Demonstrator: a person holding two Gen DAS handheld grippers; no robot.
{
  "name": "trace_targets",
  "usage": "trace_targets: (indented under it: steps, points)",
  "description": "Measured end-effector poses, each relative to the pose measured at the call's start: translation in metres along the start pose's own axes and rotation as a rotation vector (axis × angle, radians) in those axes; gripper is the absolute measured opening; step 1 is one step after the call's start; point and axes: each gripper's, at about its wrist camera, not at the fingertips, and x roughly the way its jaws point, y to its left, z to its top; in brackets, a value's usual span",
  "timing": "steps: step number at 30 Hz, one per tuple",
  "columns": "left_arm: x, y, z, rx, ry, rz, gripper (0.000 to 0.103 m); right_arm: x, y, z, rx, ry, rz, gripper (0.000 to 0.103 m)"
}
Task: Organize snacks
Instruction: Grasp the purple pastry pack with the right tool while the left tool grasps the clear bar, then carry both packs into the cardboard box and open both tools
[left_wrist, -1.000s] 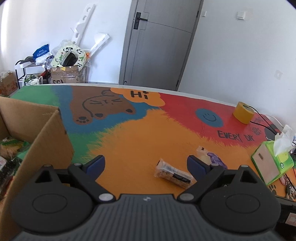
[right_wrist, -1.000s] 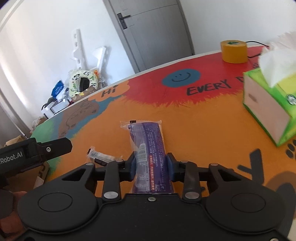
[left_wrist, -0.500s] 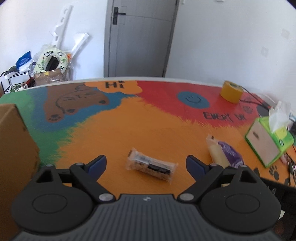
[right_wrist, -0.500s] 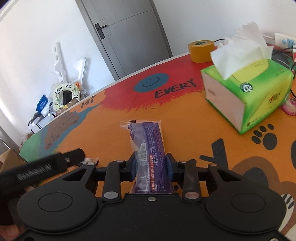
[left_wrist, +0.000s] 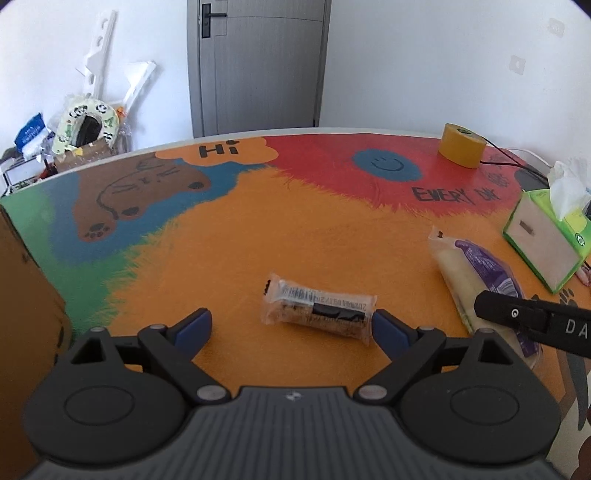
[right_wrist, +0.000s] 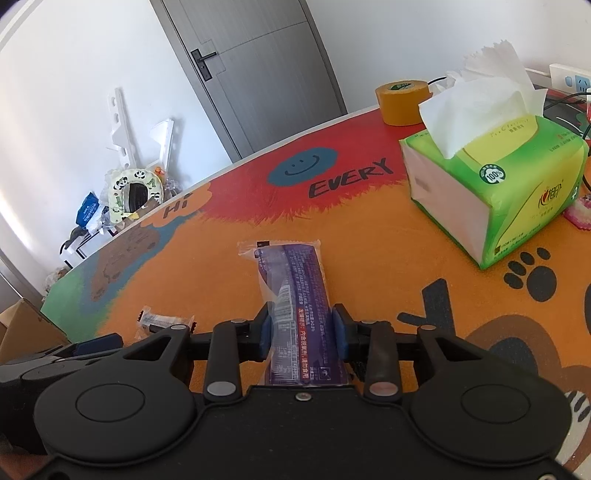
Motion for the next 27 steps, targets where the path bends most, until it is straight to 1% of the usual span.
trace_targets:
  steps: [2, 5, 8, 9, 10, 13, 16, 21, 27]
  points:
    - [0.001, 0.001, 0.001, -0.003, -0.025, -0.002, 0.093, 0.000, 0.001, 0.001, 0.000, 0.002, -0.004, 0.034]
    - [0.005, -0.003, 0.001, 0.005, -0.034, 0.001, 0.087, 0.002, 0.004, 0.001, -0.002, 0.003, -0.017, 0.034]
    - [0.003, -0.005, 0.000, 0.012, -0.055, 0.006, 0.072, 0.004, 0.009, 0.001, -0.013, 0.001, -0.035, 0.034]
    - [0.003, -0.006, -0.001, 0.021, -0.063, 0.012, 0.060, 0.004, 0.010, 0.000, -0.016, -0.001, -0.039, 0.034]
    - [0.001, -0.006, -0.002, 0.025, -0.071, 0.011, 0.056, 0.004, 0.011, 0.000, -0.019, -0.002, -0.042, 0.034]
    - [-0.002, -0.003, -0.003, 0.012, -0.073, -0.003, 0.052, 0.003, 0.013, -0.002, -0.021, -0.004, -0.042, 0.032]
    - [-0.009, 0.000, -0.004, -0.009, -0.074, -0.016, 0.052, -0.002, 0.013, -0.004, -0.016, -0.004, -0.037, 0.031]
    - [-0.029, 0.000, -0.004, -0.018, -0.110, -0.021, 0.052, -0.012, 0.016, -0.008, -0.005, -0.010, -0.025, 0.030]
    - [-0.062, 0.001, -0.001, -0.018, -0.163, -0.026, 0.052, -0.033, 0.022, -0.009, 0.006, -0.043, 0.010, 0.030]
